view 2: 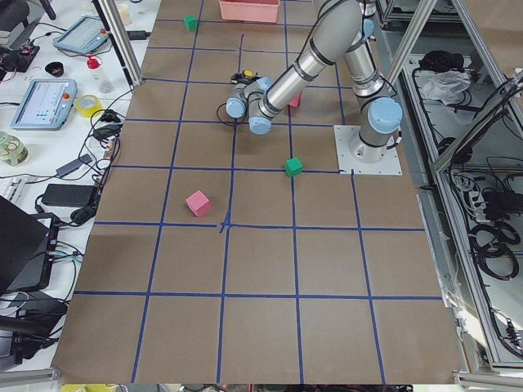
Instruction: Align button upright
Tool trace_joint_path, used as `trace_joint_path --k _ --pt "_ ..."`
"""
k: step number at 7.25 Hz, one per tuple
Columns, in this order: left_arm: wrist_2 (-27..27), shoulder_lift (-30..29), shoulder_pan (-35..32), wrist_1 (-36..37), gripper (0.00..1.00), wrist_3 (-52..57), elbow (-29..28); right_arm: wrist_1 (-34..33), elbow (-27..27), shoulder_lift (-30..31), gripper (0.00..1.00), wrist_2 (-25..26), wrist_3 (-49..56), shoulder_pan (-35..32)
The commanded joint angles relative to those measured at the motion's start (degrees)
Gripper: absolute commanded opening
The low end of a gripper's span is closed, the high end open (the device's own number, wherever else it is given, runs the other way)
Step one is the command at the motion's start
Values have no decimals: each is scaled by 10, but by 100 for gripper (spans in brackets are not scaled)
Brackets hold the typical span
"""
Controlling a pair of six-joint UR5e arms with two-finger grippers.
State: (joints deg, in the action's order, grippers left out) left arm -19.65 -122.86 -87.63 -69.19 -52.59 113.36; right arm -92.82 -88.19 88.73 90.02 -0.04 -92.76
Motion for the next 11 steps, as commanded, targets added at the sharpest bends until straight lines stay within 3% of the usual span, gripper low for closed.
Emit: trace_joint_path --k 1,3,4,5,6,7,9,11 --pt "0 16 0 0 100 -27 -5 -3 -3 1 100 0 0 0" --pt "-1 23 1 1 100 -38 -17 -3 -3 0 100 0 0 0" --pt "-46 41 4 4 100 -47 -44 -3 -3 1 100 0 0 -1" --pt "-125 64 17 -7 100 -128 -93 -3 -3 1 100 0 0 0" --pt "-141 88 19 -12 100 -178 -128 -3 -3 1 100 -2 0 -1" --pt "-198 115 22 -3 100 -174 -146 -3 -3 1 100 -2 0 -1" --pt "-284 164 25 -5 100 -80 -194 -3 -3 1 100 -2 0 -1" --pt "-458 190 37 -18 100 130 -210 -3 -3 1 100 -2 0 0"
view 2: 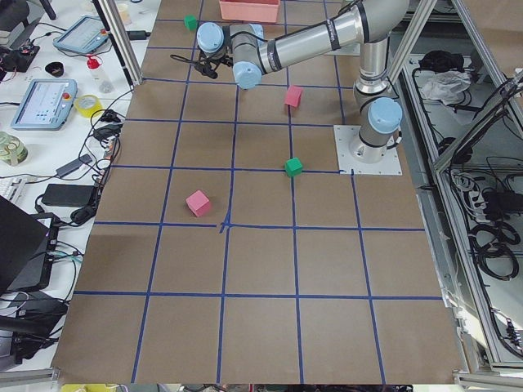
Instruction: Align button upright
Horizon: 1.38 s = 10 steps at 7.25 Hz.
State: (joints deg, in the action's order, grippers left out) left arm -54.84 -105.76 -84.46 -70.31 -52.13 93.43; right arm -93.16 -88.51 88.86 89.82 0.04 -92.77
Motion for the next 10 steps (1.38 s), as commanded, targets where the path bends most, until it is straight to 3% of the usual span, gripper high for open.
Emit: trace_joint_path --k 1,3,4,5,6,10 --pt "-201 36 6 -38 100 284 -14 0 0 -1 100 0 0 0" --pt "-316 87 6 -105 100 477 -26 0 0 -1 100 0 0 -1" --pt "-419 119 3 -142 100 502 -30 0 0 -1 100 0 0 0" --pt "-452 141 3 -159 100 502 -28 0 0 -1 100 1 0 0" --pt "-407 151 2 -159 100 507 -26 0 0 -1 100 1 0 0" --pt "-364 187 -4 -199 100 520 -25 0 0 -1 100 0 -1 0"
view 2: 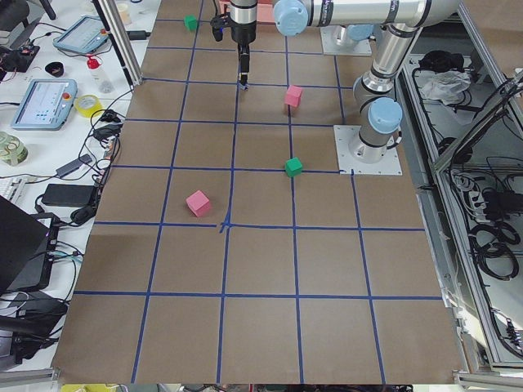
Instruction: Align button upright
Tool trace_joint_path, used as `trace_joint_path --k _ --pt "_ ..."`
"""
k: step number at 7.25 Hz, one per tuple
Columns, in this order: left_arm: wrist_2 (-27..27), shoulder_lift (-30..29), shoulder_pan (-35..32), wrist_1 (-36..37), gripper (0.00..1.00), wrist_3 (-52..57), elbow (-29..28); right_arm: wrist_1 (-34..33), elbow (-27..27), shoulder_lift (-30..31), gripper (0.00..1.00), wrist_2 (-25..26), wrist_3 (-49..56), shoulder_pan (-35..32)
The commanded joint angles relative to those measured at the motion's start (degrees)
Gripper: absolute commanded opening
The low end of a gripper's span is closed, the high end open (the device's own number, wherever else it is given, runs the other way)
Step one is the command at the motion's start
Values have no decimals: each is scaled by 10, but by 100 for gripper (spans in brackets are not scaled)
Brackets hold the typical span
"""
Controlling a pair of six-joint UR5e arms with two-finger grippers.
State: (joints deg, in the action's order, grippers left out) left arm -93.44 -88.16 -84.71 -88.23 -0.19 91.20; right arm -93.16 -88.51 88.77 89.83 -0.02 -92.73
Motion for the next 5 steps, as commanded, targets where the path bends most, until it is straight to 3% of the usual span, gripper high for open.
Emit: trace_joint_path --k 1,5 --pt "26 13 -3 -22 100 1 0 0 0 0 100 1 0 0" --pt "20 14 -30 -23 100 3 5 0 0 0 100 0 0 0"
